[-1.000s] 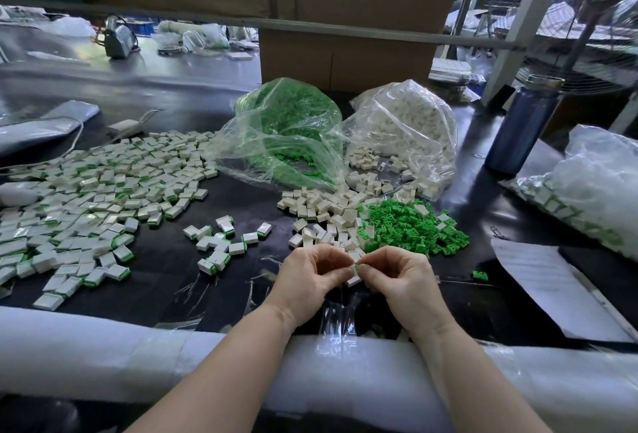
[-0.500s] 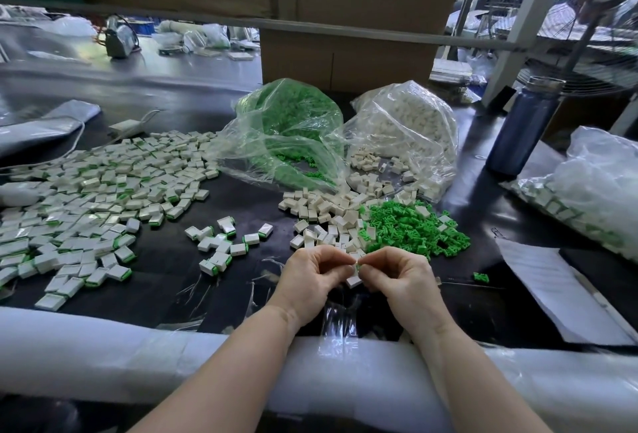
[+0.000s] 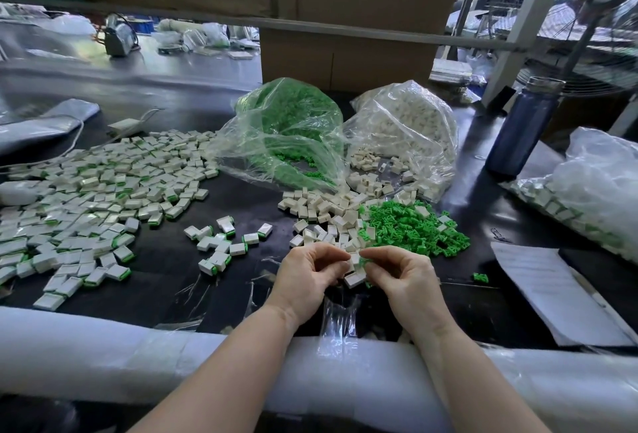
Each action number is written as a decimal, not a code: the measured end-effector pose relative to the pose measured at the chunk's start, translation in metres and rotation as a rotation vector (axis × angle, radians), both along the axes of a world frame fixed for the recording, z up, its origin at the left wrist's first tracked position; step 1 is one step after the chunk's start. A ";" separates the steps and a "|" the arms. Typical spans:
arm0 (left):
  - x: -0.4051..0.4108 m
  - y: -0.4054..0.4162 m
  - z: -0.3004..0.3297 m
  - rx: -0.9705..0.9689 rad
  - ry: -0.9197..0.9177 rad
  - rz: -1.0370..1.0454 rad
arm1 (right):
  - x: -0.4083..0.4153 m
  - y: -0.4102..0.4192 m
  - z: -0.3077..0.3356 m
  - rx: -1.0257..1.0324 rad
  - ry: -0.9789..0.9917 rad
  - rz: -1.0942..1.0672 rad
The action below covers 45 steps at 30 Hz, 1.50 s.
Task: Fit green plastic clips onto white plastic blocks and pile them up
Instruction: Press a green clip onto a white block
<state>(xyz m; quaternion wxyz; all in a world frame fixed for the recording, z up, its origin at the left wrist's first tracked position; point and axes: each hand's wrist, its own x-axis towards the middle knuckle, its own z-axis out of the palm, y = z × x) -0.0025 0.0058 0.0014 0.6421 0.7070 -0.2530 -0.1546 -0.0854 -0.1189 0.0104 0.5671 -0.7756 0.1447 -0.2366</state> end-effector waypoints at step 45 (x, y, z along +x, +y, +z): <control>-0.001 0.000 0.001 0.088 -0.074 -0.066 | -0.001 -0.004 0.001 0.097 -0.014 -0.010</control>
